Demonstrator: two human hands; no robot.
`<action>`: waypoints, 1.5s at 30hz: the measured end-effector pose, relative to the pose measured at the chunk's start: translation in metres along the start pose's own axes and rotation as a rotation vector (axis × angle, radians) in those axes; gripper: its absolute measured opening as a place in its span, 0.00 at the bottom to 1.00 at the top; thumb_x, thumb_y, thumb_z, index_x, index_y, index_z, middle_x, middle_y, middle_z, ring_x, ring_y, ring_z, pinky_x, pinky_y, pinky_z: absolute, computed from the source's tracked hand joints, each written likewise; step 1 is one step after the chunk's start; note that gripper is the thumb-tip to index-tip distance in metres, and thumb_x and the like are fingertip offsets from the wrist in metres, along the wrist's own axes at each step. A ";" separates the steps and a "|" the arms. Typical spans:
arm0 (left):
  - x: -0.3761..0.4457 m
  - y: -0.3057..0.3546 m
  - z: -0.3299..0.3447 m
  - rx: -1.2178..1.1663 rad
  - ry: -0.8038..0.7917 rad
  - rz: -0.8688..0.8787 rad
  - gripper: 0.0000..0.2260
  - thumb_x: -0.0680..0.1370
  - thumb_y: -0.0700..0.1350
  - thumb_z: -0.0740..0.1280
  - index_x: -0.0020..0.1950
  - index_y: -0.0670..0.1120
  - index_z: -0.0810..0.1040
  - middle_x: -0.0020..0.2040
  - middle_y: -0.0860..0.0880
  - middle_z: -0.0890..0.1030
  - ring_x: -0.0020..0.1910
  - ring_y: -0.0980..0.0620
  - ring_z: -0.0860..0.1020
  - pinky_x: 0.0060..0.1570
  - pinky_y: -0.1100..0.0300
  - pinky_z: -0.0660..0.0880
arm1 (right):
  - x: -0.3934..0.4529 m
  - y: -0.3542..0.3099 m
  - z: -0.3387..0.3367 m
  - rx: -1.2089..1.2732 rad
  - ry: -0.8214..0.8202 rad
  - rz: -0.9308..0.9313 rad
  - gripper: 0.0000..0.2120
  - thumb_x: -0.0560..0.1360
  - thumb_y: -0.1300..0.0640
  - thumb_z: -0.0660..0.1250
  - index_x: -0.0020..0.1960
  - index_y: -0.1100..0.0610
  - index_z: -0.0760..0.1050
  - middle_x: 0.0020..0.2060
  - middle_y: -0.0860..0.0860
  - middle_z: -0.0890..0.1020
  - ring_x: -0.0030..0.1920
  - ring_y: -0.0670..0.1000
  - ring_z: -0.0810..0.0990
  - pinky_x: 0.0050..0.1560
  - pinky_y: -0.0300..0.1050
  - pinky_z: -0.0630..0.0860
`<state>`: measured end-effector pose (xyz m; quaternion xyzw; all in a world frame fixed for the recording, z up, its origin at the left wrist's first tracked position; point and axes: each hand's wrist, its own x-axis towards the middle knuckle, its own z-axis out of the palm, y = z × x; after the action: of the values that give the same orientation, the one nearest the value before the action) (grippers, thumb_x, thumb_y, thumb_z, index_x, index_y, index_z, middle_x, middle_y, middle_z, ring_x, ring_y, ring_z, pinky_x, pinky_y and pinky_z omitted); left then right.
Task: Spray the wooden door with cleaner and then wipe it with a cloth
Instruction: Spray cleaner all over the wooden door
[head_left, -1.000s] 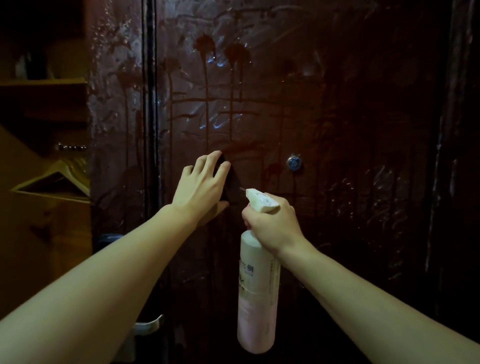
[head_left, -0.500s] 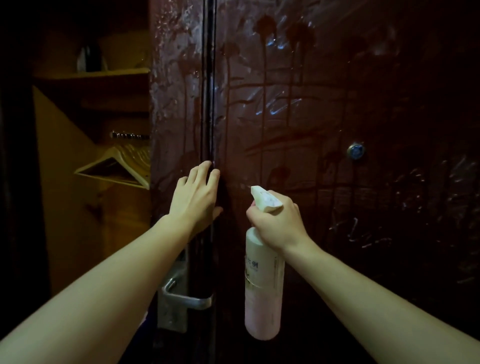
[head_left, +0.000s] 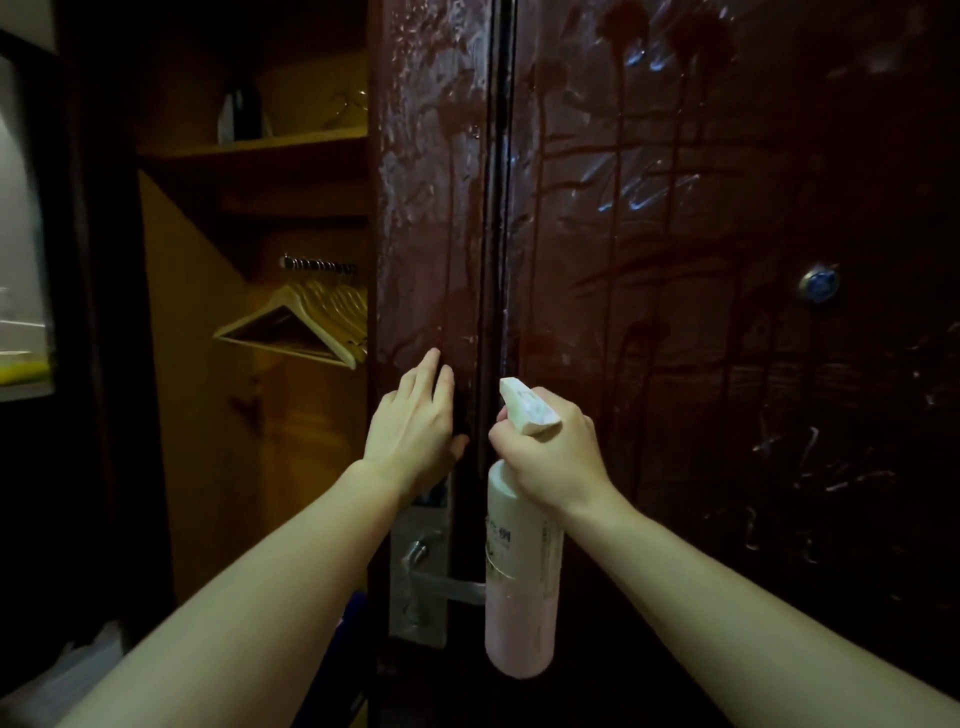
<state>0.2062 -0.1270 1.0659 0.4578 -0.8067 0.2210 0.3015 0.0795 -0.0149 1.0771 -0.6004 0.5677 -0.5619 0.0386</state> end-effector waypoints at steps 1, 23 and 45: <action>-0.002 -0.002 0.002 -0.001 -0.003 0.002 0.38 0.78 0.56 0.65 0.78 0.39 0.51 0.79 0.39 0.49 0.76 0.41 0.57 0.65 0.51 0.68 | -0.001 0.000 0.005 -0.015 -0.005 -0.006 0.06 0.64 0.49 0.62 0.34 0.50 0.73 0.31 0.47 0.78 0.38 0.51 0.78 0.40 0.51 0.77; -0.027 -0.013 0.022 -0.214 -0.056 -0.248 0.43 0.71 0.60 0.73 0.75 0.42 0.55 0.75 0.43 0.56 0.70 0.43 0.64 0.61 0.50 0.73 | -0.032 0.026 0.022 -0.113 -0.111 0.064 0.07 0.65 0.48 0.65 0.36 0.51 0.74 0.32 0.47 0.79 0.38 0.51 0.79 0.42 0.53 0.77; -0.062 -0.032 0.035 -0.334 -0.304 -0.250 0.48 0.69 0.53 0.77 0.78 0.44 0.49 0.71 0.44 0.63 0.69 0.43 0.67 0.63 0.49 0.70 | -0.061 0.037 0.060 -0.110 -0.238 0.112 0.07 0.62 0.47 0.61 0.34 0.51 0.71 0.32 0.48 0.78 0.38 0.53 0.79 0.42 0.53 0.77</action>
<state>0.2494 -0.1272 1.0002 0.5258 -0.8052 -0.0254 0.2732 0.1156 -0.0196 0.9913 -0.6314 0.6217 -0.4517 0.1038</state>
